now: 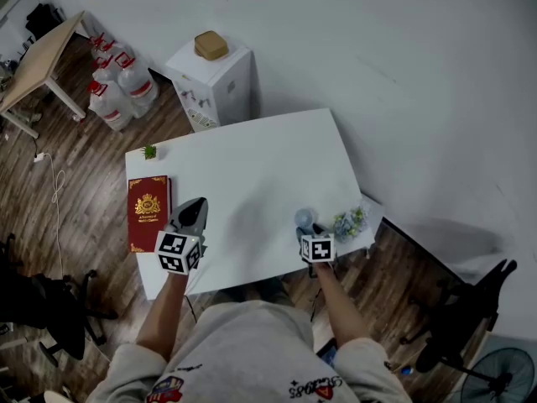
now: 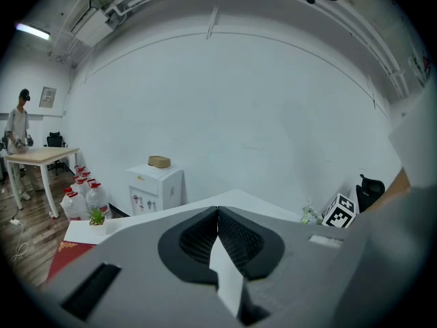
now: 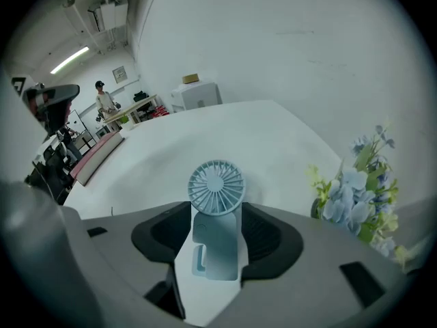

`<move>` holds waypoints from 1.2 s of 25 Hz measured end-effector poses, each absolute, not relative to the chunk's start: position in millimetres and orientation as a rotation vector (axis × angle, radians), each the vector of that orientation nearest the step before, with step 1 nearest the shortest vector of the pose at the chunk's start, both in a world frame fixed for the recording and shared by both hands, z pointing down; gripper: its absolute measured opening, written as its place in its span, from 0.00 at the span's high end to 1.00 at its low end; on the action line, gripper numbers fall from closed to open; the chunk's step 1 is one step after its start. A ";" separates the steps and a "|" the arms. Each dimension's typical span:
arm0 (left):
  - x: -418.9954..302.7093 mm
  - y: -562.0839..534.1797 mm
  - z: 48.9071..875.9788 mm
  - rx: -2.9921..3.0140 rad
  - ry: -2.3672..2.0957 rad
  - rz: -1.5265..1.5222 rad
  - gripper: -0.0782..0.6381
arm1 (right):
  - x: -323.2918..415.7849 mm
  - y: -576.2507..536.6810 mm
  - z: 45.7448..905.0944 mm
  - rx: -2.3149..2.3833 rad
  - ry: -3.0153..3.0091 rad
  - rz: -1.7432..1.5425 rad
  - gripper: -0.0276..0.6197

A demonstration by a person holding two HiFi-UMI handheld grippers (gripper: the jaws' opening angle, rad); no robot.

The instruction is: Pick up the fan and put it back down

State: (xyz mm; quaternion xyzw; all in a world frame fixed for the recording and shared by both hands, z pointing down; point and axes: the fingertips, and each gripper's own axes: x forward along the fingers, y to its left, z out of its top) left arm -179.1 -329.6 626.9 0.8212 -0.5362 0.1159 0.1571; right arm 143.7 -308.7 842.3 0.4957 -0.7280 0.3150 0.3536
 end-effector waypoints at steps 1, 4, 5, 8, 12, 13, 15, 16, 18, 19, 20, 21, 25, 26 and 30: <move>-180.0 -329.5 626.7 2.350 -1.536 0.329 0.88 | 143.1 -311.7 835.8 1.289 -1.901 0.803 0.59; -182.1 -330.0 624.6 2.352 -1.541 0.318 0.89 | 138.7 -323.4 811.6 1.318 -1.979 0.767 0.62; -182.7 -330.2 623.3 2.353 -1.544 0.314 0.89 | 137.2 -327.7 803.9 1.328 -2.006 0.747 0.64; -182.9 -330.9 617.8 2.358 -1.552 0.301 0.88 | 138.1 -338.3 785.7 1.368 -2.052 0.677 0.77; -184.8 -332.3 608.8 2.370 -1.561 0.285 0.88 | 135.3 -351.6 751.0 1.423 -2.119 0.557 0.92; -184.7 -333.3 606.2 2.374 -1.564 0.280 0.89 | 133.5 -354.7 741.4 1.430 -2.140 0.528 0.95; -183.0 -335.3 600.2 2.386 -1.567 0.270 0.88 | 129.7 -360.2 719.2 1.444 -2.182 0.473 0.95; -181.8 -336.2 596.9 2.392 -1.569 0.265 0.89 | 127.0 -362.4 705.9 1.450 -2.205 0.446 0.95; -179.6 -338.3 590.5 2.405 -1.571 0.254 0.88 | 119.3 -367.5 677.3 1.463 -2.263 0.395 0.95; -178.6 -339.5 587.6 2.410 -1.573 0.248 0.88 | 114.9 -370.3 662.8 1.468 -2.296 0.371 0.95; -177.7 -340.6 584.9 2.414 -1.575 0.241 0.88 | 110.4 -372.8 648.2 1.474 -2.327 0.349 0.95; -176.8 -341.3 582.1 2.418 -1.577 0.234 0.88 | 105.9 -375.2 633.8 1.479 -2.357 0.327 0.95; -178.2 -342.2 572.1 2.425 -1.597 0.218 0.88 | 83.1 -384.9 583.4 1.488 -2.469 0.257 0.95; -180.5 -341.8 570.3 2.423 -1.605 0.215 0.89 | 75.4 -387.1 574.1 1.484 -2.494 0.244 0.95; -196.3 -336.2 561.8 2.403 -1.655 0.202 0.89 | 41.4 -392.5 548.6 1.457 -2.575 0.200 0.95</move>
